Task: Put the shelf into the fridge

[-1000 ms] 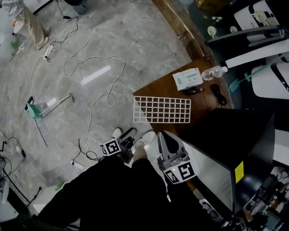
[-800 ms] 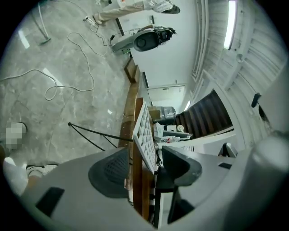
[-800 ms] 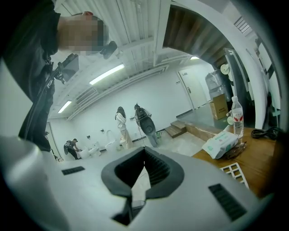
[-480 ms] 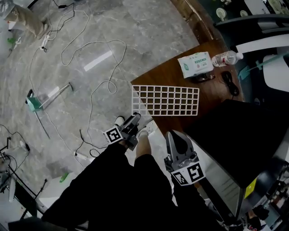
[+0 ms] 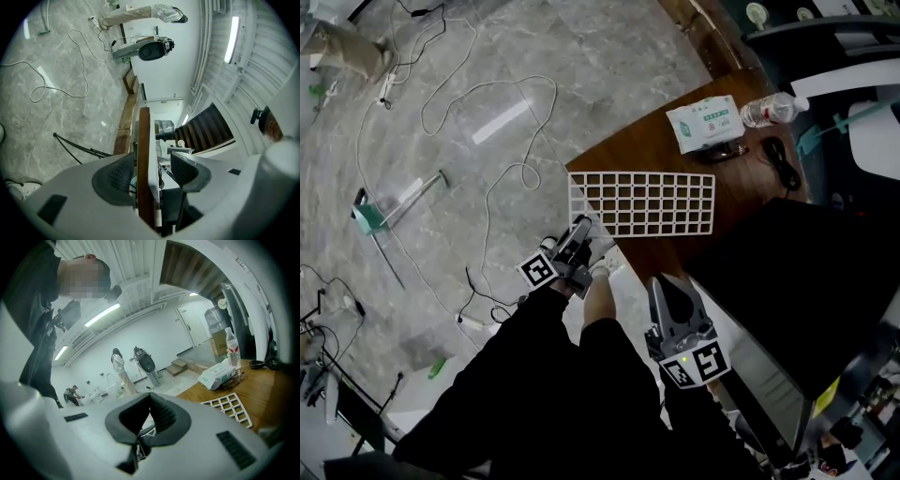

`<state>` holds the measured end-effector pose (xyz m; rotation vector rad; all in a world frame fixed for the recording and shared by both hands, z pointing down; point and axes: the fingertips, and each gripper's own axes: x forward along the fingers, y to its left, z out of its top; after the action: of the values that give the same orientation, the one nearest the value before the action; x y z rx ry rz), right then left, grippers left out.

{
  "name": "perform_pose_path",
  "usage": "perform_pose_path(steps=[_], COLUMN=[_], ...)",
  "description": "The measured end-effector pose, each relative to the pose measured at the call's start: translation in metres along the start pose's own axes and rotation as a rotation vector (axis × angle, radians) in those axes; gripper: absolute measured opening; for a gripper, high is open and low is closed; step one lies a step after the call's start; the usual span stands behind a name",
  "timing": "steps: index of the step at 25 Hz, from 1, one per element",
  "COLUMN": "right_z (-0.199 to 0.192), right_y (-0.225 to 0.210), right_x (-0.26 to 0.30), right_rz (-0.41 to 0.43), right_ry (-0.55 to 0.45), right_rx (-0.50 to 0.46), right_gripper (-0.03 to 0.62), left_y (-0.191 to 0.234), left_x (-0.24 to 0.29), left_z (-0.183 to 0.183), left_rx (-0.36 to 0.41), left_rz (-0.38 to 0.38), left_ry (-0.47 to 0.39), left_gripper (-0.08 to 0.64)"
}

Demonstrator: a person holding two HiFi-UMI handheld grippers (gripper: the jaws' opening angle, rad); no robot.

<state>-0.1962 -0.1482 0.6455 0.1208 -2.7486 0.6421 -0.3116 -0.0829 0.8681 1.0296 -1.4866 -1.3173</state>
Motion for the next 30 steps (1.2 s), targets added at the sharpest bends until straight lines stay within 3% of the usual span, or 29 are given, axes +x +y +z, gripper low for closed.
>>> perform_pose_path(steps=[4,9,14,22,30], right_z=[-0.003,-0.004,-0.004,0.002,0.013], right_y=[-0.003,-0.005,-0.008,-0.018,-0.015], right_x=[0.000,-0.002,-0.004,-0.016,-0.023], right_rz=[0.000,0.003,-0.002,-0.006,-0.020], right_ry=[0.007,0.018,0.019,0.013,-0.003], right_rx=[-0.005,-0.002,-0.005,-0.003,0.007], right_gripper=[0.002,0.002,0.002,0.002,0.002], left_y=[0.005,0.012,-0.002,-0.028,-0.053], left_x=[0.005,0.008,0.011,0.008,-0.010], left_z=[0.004,0.002,0.006,0.008,0.021], left_rx=[-0.015,-0.017,-0.015,-0.108,-0.136], left_rz=[0.000,0.035,-0.025,-0.112,-0.107], left_ry=[-0.045,-0.078,-0.106,-0.124,-0.133], left_gripper=[0.245,0.183,0.034,0.032,0.034])
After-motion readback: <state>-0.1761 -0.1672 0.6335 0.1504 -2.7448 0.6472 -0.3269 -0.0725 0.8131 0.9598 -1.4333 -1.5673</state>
